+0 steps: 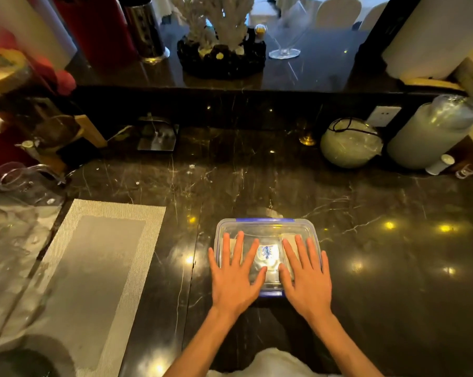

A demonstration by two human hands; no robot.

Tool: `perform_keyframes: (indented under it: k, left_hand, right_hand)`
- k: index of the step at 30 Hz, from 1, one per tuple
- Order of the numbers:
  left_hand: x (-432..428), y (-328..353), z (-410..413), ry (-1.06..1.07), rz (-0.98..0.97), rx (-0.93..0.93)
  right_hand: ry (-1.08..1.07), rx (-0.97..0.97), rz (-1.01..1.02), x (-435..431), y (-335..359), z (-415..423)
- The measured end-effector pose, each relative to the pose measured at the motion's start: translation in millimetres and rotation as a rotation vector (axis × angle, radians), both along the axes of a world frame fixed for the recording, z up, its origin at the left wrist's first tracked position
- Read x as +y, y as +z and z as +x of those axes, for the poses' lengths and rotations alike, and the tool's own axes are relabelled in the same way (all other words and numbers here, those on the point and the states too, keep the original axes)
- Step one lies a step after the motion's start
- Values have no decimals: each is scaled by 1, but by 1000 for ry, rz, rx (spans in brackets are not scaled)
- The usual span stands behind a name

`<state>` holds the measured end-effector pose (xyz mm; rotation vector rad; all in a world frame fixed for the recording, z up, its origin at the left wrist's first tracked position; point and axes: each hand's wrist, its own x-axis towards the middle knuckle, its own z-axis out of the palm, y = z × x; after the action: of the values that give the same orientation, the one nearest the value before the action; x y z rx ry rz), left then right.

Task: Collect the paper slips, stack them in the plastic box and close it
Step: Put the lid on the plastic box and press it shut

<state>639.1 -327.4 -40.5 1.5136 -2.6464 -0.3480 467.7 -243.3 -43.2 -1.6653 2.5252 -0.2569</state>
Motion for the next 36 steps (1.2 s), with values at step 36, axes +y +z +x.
perform_keyframes:
  k: [36]
  left_hand:
    - [-374,-11,-116,50,-162,31]
  right_hand:
    - [-100,59,-167,-382,-21,-111]
